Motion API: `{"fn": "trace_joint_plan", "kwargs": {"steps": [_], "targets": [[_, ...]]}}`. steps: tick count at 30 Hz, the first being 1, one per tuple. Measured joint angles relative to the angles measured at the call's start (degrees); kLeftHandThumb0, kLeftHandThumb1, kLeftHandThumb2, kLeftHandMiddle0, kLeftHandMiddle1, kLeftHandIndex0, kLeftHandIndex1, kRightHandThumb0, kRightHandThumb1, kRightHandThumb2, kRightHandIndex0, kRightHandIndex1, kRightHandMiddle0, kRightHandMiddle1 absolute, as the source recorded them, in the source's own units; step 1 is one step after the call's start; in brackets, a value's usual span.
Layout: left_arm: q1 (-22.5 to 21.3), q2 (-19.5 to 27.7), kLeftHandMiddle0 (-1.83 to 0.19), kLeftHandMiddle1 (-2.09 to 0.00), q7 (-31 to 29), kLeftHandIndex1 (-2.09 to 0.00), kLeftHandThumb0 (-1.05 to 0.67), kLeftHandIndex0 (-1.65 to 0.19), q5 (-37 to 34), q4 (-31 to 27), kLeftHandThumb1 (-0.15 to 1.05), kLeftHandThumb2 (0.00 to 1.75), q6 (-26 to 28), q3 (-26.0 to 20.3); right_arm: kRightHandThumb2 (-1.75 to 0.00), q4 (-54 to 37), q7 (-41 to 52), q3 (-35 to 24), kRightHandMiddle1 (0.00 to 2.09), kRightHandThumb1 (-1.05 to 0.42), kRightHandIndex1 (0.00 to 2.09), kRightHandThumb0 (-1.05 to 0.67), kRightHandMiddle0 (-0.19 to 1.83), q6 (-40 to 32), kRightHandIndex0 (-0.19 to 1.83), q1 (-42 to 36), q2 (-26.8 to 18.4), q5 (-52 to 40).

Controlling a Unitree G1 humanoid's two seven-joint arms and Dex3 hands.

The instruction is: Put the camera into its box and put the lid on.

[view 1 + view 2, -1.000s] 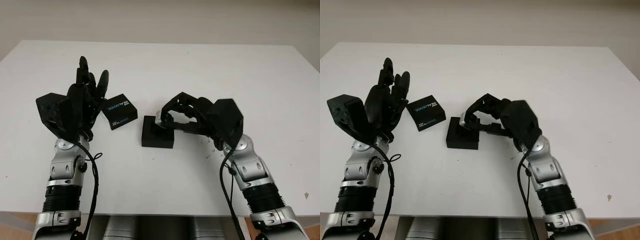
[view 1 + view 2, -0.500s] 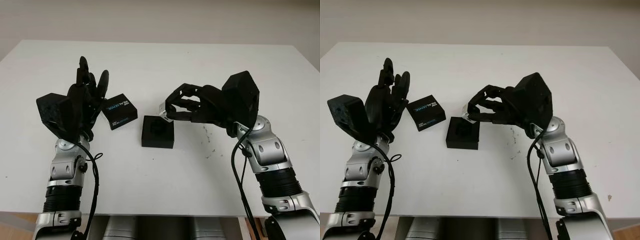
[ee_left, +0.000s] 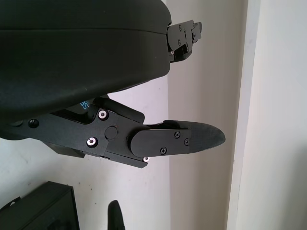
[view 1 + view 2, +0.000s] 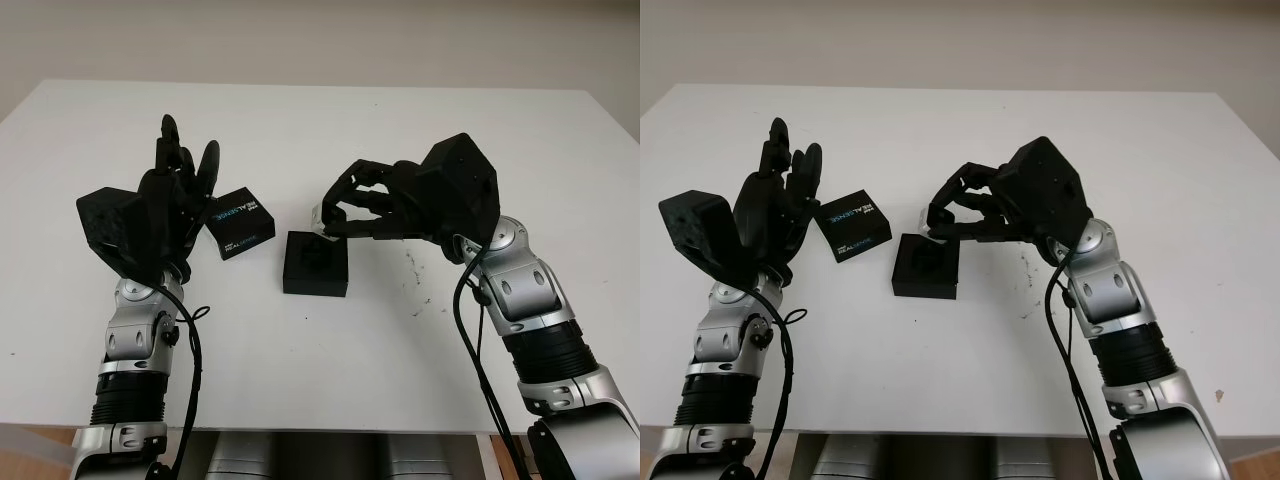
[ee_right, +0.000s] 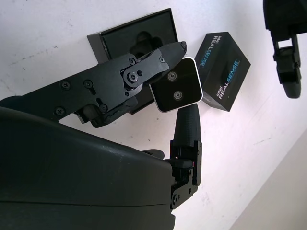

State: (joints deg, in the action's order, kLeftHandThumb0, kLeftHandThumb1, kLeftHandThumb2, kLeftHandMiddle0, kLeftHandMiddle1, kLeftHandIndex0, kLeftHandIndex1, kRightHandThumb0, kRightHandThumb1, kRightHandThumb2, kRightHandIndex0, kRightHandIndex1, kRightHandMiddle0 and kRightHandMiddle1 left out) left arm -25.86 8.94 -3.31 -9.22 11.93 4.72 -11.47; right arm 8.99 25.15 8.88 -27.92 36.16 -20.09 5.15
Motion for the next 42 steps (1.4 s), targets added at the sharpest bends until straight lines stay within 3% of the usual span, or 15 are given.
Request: {"fn": "trace_joint_plan", "kwargs": {"steps": [10, 28, 42], "targets": [[0.32, -0.18, 0.19, 0.0, 0.59, 0.0, -0.65, 0.19, 0.0, -0.16, 1.05, 0.41, -0.44, -0.01, -0.05, 0.5, -0.23, 1.59, 1.65, -0.93, 0.13, -0.44, 0.37, 5.61, 0.35, -0.11, -0.26, 3.56], [0.32, -0.93, 0.19, 0.0, 0.98, 0.0, -0.66, 0.19, -0.1, -0.16, 1.05, 0.4, -0.65, -0.02, -0.06, -3.17, 1.78, 4.18, 1.7, -0.94, 0.11, -0.37, 0.31, -4.39, 0.36, -0.47, -0.29, 6.14], [0.35, -1.12, 0.19, 0.0, 0.82, 0.0, -0.65, 0.19, -0.23, -0.16, 1.05, 0.41, -0.67, 0.0, -0.06, -3.59, 2.69, 5.31, 1.68, -0.95, 0.09, -0.38, 0.34, -7.14, 0.37, -0.34, -0.29, 6.32]]}}
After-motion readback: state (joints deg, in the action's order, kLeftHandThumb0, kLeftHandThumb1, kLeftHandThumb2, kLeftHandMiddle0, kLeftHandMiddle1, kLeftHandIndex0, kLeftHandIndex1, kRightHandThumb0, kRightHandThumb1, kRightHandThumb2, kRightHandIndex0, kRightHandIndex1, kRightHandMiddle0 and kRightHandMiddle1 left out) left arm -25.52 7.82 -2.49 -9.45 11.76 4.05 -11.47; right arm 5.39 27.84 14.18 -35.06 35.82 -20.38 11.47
